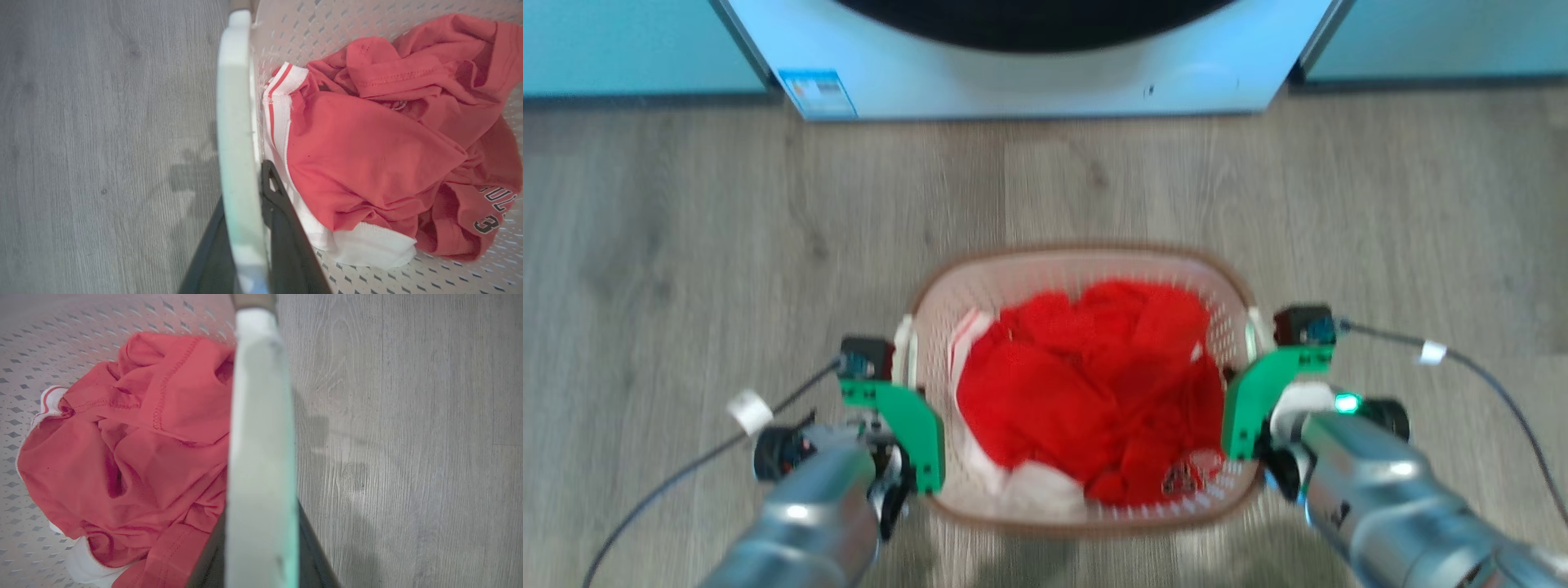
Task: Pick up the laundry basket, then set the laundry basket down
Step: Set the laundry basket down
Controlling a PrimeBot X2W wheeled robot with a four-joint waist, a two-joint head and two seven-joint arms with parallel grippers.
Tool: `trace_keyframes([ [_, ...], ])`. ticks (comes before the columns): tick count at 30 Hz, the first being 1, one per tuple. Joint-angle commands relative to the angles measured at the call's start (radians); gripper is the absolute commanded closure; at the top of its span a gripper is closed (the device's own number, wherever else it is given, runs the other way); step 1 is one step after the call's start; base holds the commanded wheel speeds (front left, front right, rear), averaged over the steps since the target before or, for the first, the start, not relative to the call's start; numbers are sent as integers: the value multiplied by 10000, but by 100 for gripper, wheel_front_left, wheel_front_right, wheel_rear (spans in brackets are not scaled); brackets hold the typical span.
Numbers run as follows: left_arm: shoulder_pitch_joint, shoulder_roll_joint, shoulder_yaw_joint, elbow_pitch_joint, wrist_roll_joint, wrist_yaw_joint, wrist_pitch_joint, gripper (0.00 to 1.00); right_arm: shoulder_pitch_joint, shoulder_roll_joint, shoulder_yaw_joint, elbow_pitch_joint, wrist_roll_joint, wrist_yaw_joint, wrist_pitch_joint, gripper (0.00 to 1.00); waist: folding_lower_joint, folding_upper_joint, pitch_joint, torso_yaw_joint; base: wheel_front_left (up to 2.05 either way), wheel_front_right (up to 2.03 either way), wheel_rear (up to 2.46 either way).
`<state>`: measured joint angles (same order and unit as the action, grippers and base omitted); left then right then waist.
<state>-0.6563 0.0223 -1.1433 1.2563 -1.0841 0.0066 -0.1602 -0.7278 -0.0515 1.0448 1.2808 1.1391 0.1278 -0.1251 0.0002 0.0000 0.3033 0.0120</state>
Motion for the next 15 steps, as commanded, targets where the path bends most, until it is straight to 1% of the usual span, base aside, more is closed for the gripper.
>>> trace_keyframes([
  [1,-553,279,250,104,31,138,-170,100,-260,13,188,-78,-45,29,-194,100,-2,0,619,2,0,0,0],
  [9,-1892,279,244,80,138,168,-403,100,-1660,13,152,65,-222,29,-533,100,-2,0,2295,98,0,0,0],
  [15,-2859,279,212,17,218,202,-535,100,-2514,-77,-153,95,-583,29,-639,100,-2,0,3450,194,0,0,0],
])
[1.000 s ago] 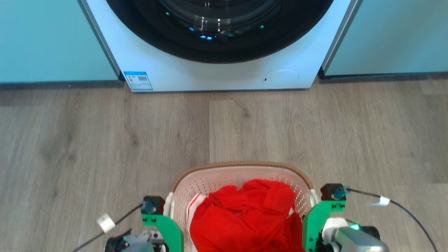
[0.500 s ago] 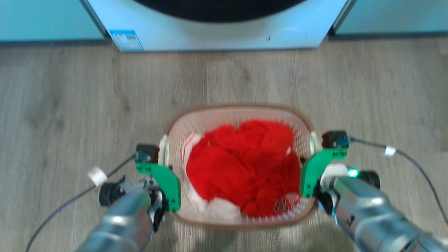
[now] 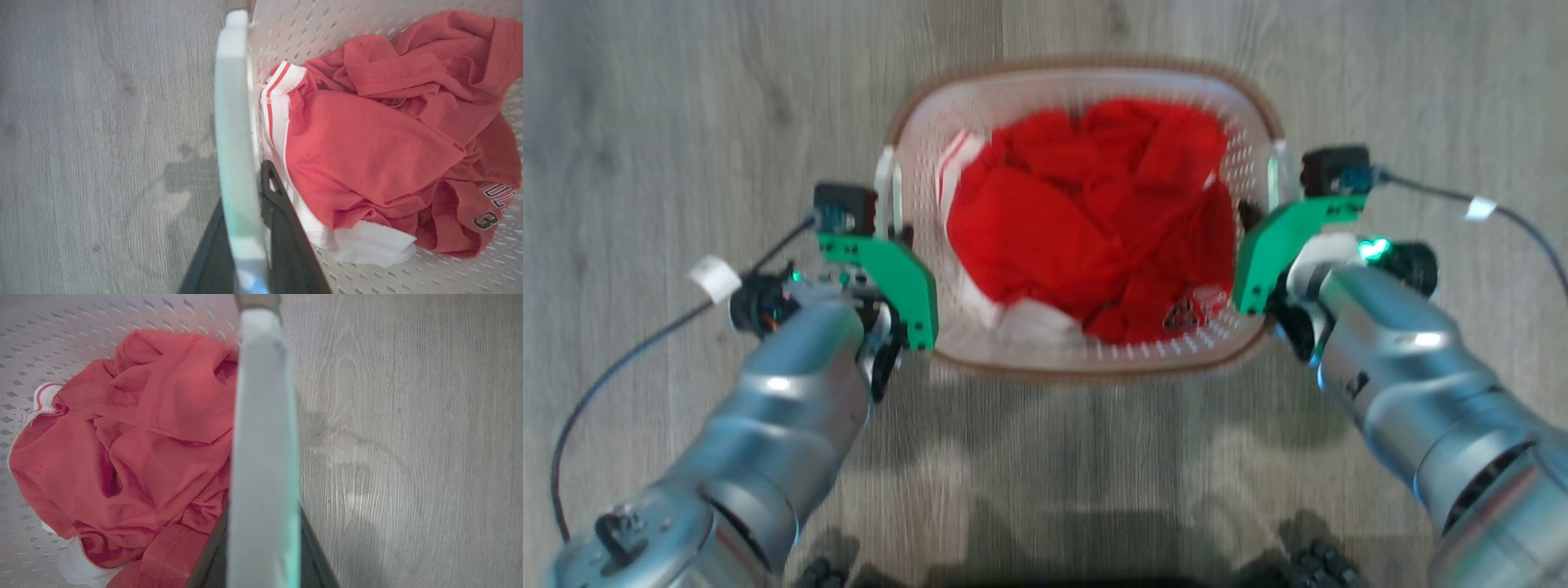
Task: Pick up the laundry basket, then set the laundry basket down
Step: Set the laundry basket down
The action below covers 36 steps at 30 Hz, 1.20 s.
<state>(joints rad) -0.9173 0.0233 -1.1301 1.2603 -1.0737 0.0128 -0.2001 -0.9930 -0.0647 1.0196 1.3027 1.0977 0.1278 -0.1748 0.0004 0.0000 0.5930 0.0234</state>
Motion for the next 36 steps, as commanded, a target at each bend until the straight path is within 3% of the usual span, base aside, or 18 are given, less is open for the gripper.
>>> trace_keyframes([
  [1,-402,269,76,-39,123,146,-154,100,18,10,18,-123,-255,29,-146,100,-4,0,737,102,0,0,0],
  [17,-1778,269,-144,-175,211,221,-414,100,-931,-236,-1380,-120,-1886,29,-231,100,-4,0,2798,295,0,0,0],
  [36,-1898,269,-504,-353,-20,282,-453,100,-825,-52,-3118,-119,-3656,29,-71,100,-4,0,3358,353,0,0,0],
])
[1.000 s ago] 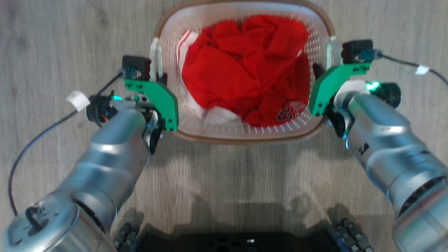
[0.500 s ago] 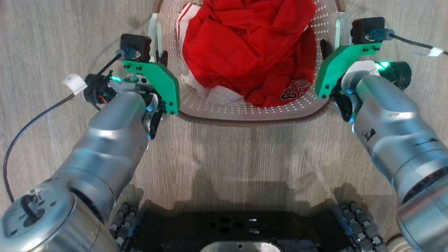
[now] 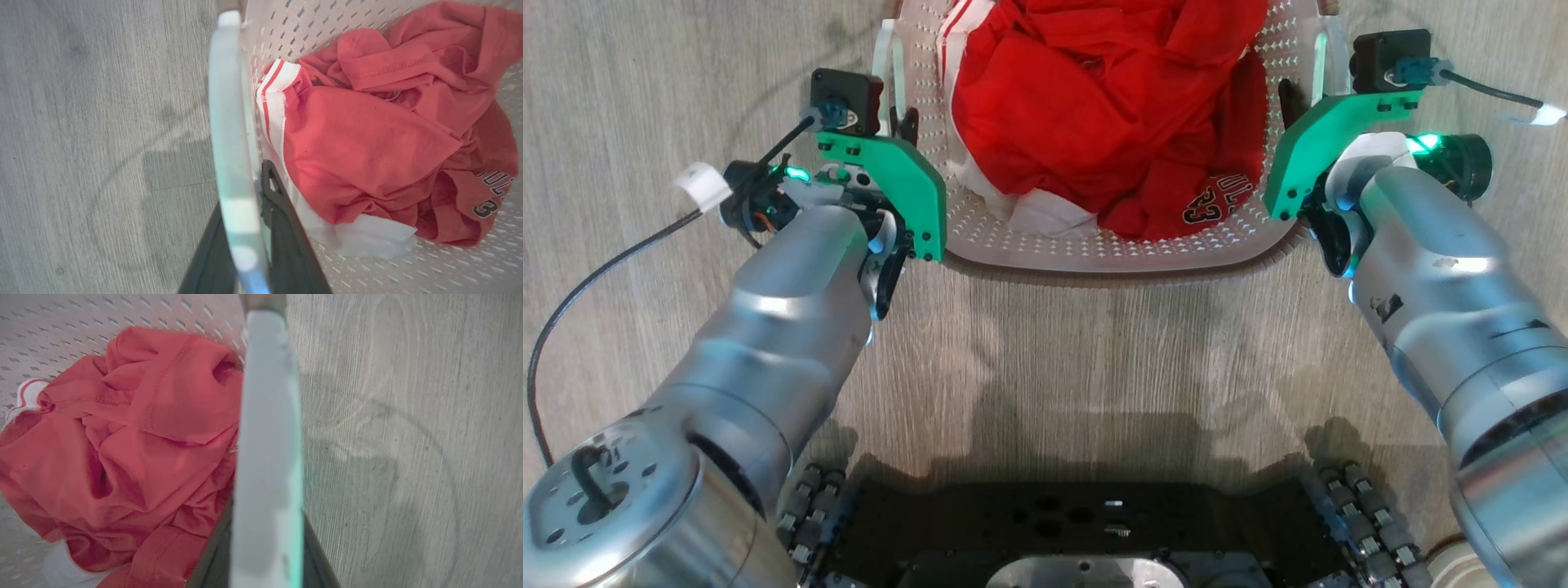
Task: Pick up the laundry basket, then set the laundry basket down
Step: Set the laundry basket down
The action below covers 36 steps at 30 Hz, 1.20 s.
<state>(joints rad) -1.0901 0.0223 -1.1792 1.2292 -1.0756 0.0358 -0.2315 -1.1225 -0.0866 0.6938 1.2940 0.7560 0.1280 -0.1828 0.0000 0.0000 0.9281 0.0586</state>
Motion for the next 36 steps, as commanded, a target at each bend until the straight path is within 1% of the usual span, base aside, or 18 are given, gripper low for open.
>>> trace_keyframes([
  [1,-175,279,-33,-49,-15,54,-136,100,480,180,50,-33,-328,27,25,100,0,0,20,0,0,0,0],
  [14,-229,279,-252,-33,-187,75,-101,100,611,314,-1010,-33,-1414,27,167,100,0,0,74,-14,0,0,0],
  [16,-221,279,-266,-24,-231,105,-98,100,628,327,-1161,-33,-1567,27,187,76,0,0,60,-17,0,0,0],
  [18,-204,279,-277,-43,-286,159,-90,100,651,337,-1302,-33,-1719,27,204,58,0,0,35,-18,0,0,0],
  [19,-192,279,-278,-54,-321,195,-77,93,667,342,-1370,-33,-1793,27,214,53,0,0,20,-18,0,0,0],
  [20,-181,279,-280,-67,-355,224,-65,73,683,346,-1437,-33,-1863,27,225,42,0,0,4,-18,0,0,0],
  [21,-169,279,-274,-79,-398,255,-58,62,698,349,-1504,-33,-1932,27,234,12,0,0,-14,-18,0,0,0],
  [22,-151,279,-270,-88,-443,282,-34,59,713,352,-1569,-33,-1999,27,244,0,0,0,-35,-20,0,0,0],
  [23,-129,279,-265,-101,-492,302,-4,55,728,354,-1631,-33,-2067,27,249,0,0,0,-58,-22,0,0,0],
  [25,-71,279,-234,-133,-611,355,38,25,749,358,-1749,-33,-2193,27,238,0,0,0,-118,-18,0,0,0],
  [26,-44,279,-245,-160,-645,368,61,16,755,359,-1794,-33,-2235,27,229,0,0,0,-153,-7,0,0,0],
  [27,-21,279,-256,-179,-674,381,75,13,751,359,-1829,-33,-2272,27,218,0,0,0,-189,2,0,0,0],
  [28,4,279,-269,-188,-700,391,83,0,751,360,-1856,-33,-2305,27,205,0,0,0,-234,10,0,0,0],
  [36,119,279,-285,-154,-843,438,-44,0,718,362,-1838,-33,-2317,27,-7,0,0,0,-645,17,0,0,0],
])
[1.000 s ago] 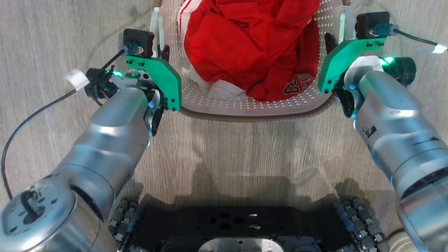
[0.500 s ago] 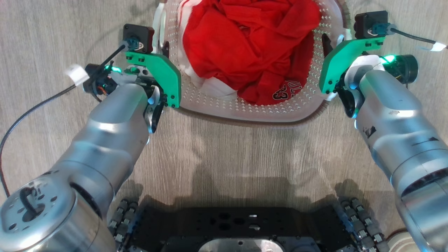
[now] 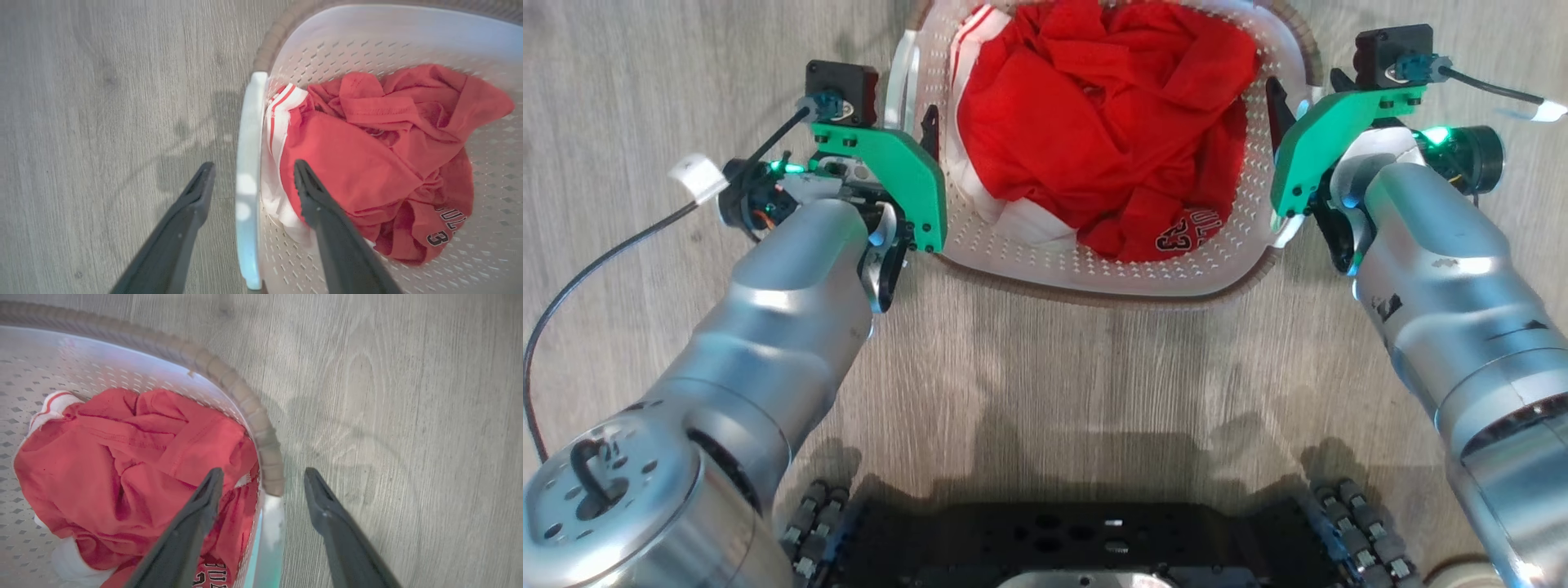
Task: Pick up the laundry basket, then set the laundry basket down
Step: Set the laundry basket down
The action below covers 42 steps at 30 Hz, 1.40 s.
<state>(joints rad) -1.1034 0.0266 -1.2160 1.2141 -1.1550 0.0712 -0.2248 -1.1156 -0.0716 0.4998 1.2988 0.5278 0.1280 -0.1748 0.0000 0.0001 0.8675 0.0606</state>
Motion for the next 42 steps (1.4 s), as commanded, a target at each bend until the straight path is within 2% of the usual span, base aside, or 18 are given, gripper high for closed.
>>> trace_keyframes([
  [1,268,237,93,4,-61,78,-150,0,645,212,126,-81,-7,27,-120,0,0,-1,-107,-8,0,0,0],
  [9,309,237,405,-103,85,-6,-359,0,668,213,344,-113,130,27,-522,0,0,-1,-867,-30,0,0,0],
  [13,360,405,1196,-722,787,111,-365,0,769,213,349,-135,160,27,-736,0,0,-1,-1340,-13,0,0,0],
  [18,1106,820,2680,-1896,2055,301,-367,0,1151,213,366,-455,174,27,-854,0,0,-1,-2102,-37,0,0,0],
  [27,3357,1188,5332,-3777,4525,295,-368,0,2486,213,-606,-2343,-721,27,-867,0,0,-1,-3728,-196,0,0,0],
  [38,6135,1023,7881,-6215,7162,-29,-369,0,4869,214,-1993,-5074,-1873,27,-869,0,0,-1,-5673,-374,0,0,0],
  [42,6901,947,8482,-6900,7734,-135,-369,0,5536,214,-2275,-5808,-2085,27,-869,0,0,-1,-6133,-403,0,0,0],
])
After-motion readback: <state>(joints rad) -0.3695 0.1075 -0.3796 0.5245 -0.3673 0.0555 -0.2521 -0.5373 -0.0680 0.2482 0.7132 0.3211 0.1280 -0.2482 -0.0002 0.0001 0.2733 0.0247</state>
